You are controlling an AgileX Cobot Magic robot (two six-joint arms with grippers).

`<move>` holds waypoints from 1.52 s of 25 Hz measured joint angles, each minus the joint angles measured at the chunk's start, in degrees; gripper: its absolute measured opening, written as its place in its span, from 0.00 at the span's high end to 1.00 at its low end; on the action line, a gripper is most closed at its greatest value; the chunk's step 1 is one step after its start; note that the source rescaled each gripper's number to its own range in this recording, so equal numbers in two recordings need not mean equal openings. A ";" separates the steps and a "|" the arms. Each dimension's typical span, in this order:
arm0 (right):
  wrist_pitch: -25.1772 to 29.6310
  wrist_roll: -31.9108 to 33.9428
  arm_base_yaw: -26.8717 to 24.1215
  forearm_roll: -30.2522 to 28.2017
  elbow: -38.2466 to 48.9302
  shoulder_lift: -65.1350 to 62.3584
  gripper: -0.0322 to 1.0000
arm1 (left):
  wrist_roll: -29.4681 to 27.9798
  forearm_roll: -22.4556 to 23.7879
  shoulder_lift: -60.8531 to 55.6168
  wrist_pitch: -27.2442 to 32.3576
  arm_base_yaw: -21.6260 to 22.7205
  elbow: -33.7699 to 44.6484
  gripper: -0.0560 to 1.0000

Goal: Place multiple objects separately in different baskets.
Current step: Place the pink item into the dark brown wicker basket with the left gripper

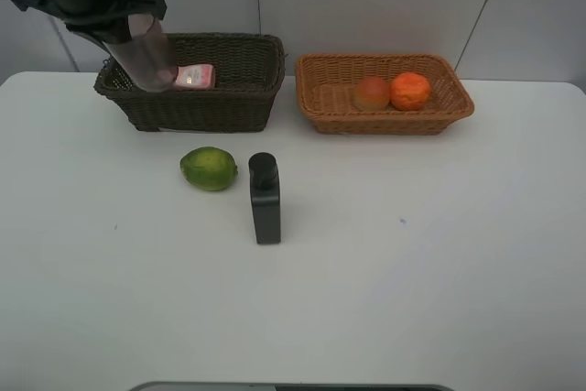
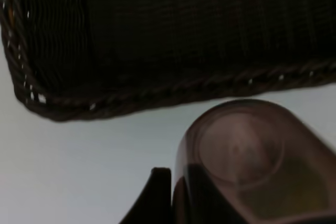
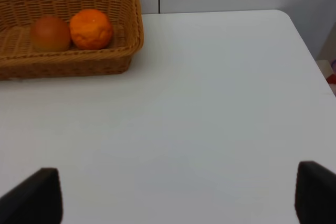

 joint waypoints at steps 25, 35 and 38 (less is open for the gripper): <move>0.00 0.00 0.00 0.07 0.00 0.00 0.11 | -0.52 -0.79 25.31 -12.52 -3.94 -19.43 0.95; 0.00 0.00 0.00 0.07 0.00 0.00 0.11 | 1.09 -0.79 25.35 -12.50 -4.05 -19.43 0.89; 0.00 0.00 0.00 0.07 0.00 0.00 0.11 | 2.34 -1.22 25.35 -12.50 -4.05 -19.43 0.64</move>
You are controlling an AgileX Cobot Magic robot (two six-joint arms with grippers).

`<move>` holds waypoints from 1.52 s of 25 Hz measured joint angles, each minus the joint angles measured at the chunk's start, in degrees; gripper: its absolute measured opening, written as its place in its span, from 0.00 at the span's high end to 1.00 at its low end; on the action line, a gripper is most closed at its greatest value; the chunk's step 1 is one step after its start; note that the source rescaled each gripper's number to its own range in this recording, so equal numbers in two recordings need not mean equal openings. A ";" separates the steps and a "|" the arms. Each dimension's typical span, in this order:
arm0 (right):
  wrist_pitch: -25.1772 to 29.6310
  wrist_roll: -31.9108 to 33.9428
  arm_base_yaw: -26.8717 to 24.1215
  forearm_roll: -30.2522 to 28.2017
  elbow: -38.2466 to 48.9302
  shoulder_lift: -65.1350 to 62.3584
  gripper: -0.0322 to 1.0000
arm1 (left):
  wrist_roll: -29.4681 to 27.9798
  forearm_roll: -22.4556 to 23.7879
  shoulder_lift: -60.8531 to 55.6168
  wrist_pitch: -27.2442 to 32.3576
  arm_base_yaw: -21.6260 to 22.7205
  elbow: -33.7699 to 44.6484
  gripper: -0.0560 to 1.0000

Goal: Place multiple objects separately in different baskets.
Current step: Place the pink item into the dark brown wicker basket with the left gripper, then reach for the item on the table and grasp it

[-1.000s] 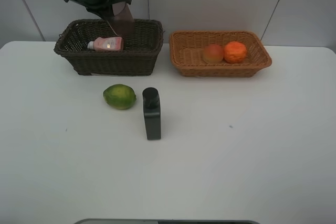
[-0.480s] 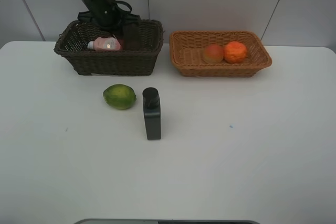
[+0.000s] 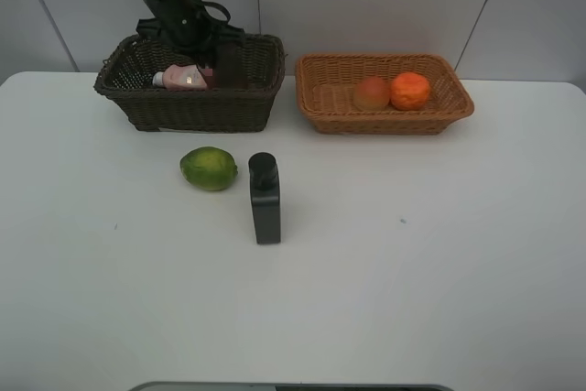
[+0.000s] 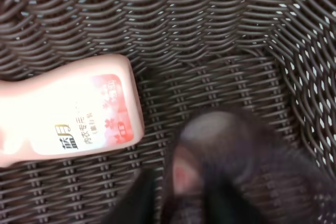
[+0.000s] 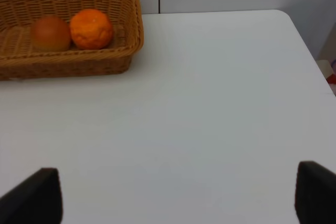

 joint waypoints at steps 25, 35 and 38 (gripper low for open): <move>0.00 0.00 0.00 -0.11 0.00 0.00 0.11 | -5.60 -1.24 -9.65 15.23 -4.64 -0.12 0.02; 0.00 0.00 0.00 -0.11 0.00 0.00 0.11 | -18.88 -2.95 -11.60 26.83 -13.06 -0.18 0.02; 0.00 0.00 0.00 -0.11 0.00 0.00 0.11 | -24.55 -3.08 -11.60 29.22 -16.11 -0.18 0.02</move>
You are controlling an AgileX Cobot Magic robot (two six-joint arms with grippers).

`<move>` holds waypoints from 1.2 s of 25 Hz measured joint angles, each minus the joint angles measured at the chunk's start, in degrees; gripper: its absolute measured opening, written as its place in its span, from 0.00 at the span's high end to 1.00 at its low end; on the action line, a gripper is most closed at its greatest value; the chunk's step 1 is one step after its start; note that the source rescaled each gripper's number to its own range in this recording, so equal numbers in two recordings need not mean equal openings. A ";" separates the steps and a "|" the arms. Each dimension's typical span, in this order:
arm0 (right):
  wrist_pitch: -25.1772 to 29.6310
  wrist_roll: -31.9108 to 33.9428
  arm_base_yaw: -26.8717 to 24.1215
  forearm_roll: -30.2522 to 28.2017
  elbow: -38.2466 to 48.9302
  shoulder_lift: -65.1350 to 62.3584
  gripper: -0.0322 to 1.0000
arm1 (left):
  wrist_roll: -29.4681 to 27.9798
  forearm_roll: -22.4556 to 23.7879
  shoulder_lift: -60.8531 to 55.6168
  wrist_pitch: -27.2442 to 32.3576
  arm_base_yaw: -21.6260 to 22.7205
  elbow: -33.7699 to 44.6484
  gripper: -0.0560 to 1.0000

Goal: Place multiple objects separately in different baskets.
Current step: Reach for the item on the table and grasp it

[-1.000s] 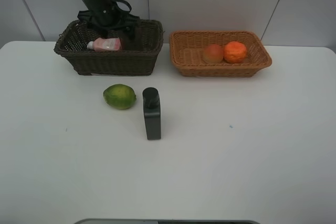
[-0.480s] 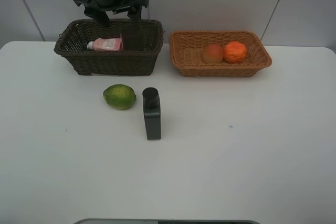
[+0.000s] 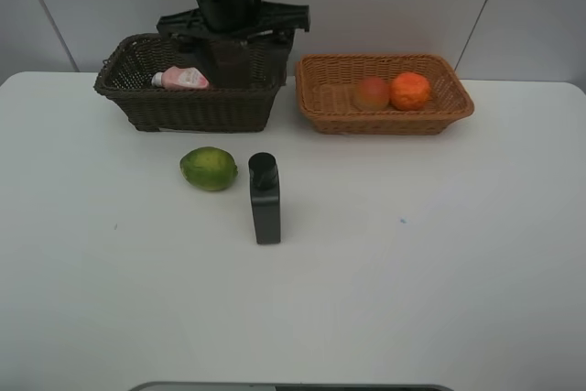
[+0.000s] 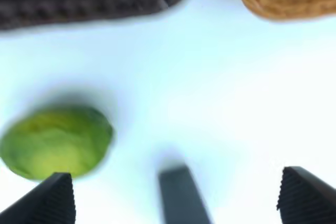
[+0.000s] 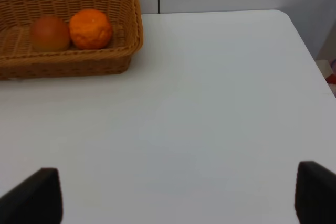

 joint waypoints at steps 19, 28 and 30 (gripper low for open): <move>0.00 0.00 0.00 0.00 0.00 0.00 0.11 | -10.85 0.00 -4.40 0.71 -8.05 9.94 0.02; 0.00 0.00 0.00 0.00 0.00 0.00 0.11 | -10.53 0.19 -5.29 0.66 -8.05 14.37 0.02; 0.00 0.00 0.00 0.00 0.00 0.00 0.11 | -10.48 0.19 -5.29 0.66 -8.05 16.44 0.02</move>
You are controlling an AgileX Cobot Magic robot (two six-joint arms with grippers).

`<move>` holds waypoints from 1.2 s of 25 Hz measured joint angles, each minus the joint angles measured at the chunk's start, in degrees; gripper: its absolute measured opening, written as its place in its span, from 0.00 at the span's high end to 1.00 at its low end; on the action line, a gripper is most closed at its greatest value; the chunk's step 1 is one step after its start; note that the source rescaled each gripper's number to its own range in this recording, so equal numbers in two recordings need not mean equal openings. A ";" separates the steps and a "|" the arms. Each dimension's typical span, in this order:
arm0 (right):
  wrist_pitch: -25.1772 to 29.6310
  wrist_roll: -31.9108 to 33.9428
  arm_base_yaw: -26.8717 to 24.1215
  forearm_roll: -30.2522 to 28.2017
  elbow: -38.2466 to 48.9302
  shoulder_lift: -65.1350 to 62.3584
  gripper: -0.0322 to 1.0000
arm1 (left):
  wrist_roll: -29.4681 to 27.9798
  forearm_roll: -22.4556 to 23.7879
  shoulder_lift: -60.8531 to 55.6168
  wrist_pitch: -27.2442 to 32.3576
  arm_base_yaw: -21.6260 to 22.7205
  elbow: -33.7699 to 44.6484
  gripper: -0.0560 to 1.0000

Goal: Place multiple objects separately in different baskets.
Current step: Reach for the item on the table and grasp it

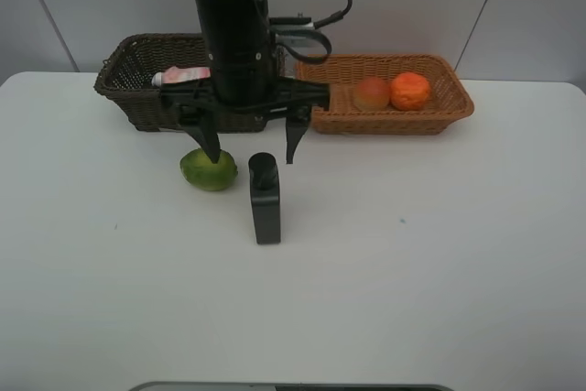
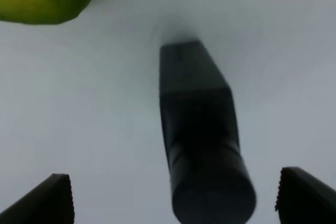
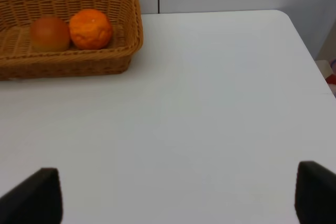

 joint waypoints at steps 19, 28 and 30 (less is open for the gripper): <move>0.00 0.00 0.00 0.00 0.00 0.00 0.11 | 0.14 1.41 1.81 -8.55 -1.73 4.53 0.02; 0.00 0.00 0.00 0.00 0.00 0.00 0.11 | 0.14 1.35 1.81 -11.25 -1.73 4.71 0.02; 0.00 0.00 0.00 0.00 0.00 0.00 0.11 | 0.14 1.35 1.81 -12.49 -1.73 5.29 0.02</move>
